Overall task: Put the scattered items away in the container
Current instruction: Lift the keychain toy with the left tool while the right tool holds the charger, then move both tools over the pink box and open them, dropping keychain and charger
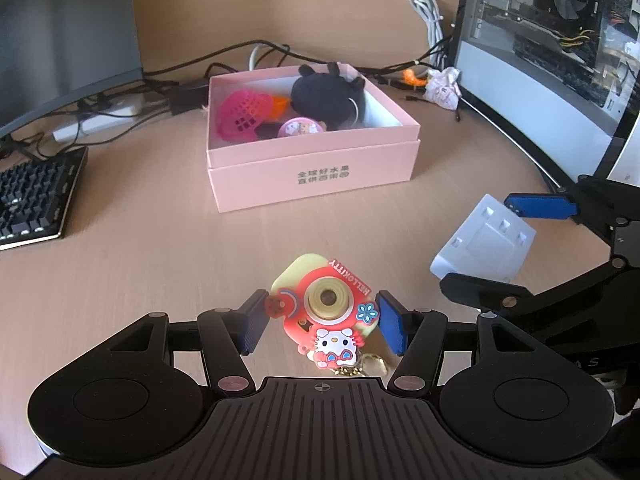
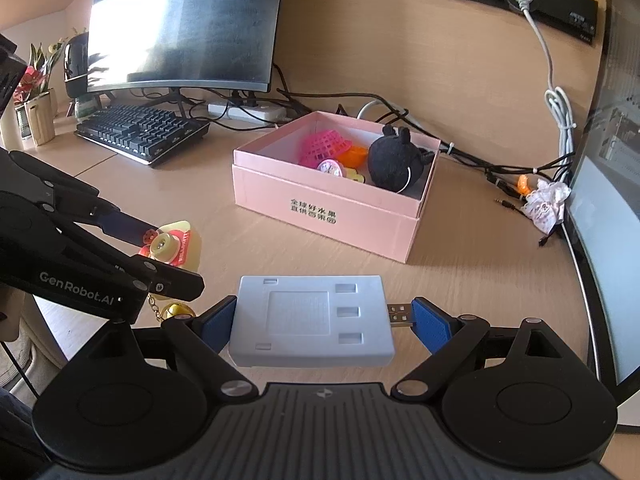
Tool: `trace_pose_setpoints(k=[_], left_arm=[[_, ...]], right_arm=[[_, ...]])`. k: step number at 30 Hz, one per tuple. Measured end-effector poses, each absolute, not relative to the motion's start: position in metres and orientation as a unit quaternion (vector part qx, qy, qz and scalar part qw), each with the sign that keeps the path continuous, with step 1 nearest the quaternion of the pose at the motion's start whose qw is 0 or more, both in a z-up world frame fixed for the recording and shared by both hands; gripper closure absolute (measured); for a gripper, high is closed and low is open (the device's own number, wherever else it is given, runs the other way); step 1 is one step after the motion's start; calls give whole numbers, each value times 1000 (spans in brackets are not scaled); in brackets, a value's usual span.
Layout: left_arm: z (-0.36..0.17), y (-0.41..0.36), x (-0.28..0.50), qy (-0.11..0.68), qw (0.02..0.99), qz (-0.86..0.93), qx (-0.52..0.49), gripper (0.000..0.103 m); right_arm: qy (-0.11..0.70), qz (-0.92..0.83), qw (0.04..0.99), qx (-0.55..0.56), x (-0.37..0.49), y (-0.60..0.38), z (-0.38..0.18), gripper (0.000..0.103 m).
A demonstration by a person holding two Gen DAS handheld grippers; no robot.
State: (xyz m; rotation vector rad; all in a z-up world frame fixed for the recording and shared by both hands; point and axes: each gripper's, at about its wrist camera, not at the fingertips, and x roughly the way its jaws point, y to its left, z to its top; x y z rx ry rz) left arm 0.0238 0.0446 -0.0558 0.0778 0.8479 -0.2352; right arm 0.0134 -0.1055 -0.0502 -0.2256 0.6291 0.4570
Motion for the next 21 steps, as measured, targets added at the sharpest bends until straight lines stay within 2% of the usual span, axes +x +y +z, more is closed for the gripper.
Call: trace_pose_setpoints(k=[21], left_arm=[[-40, 71, 36, 380, 911, -154, 37, 40]], right_arm=[[289, 175, 932, -127, 19, -85, -35, 12]])
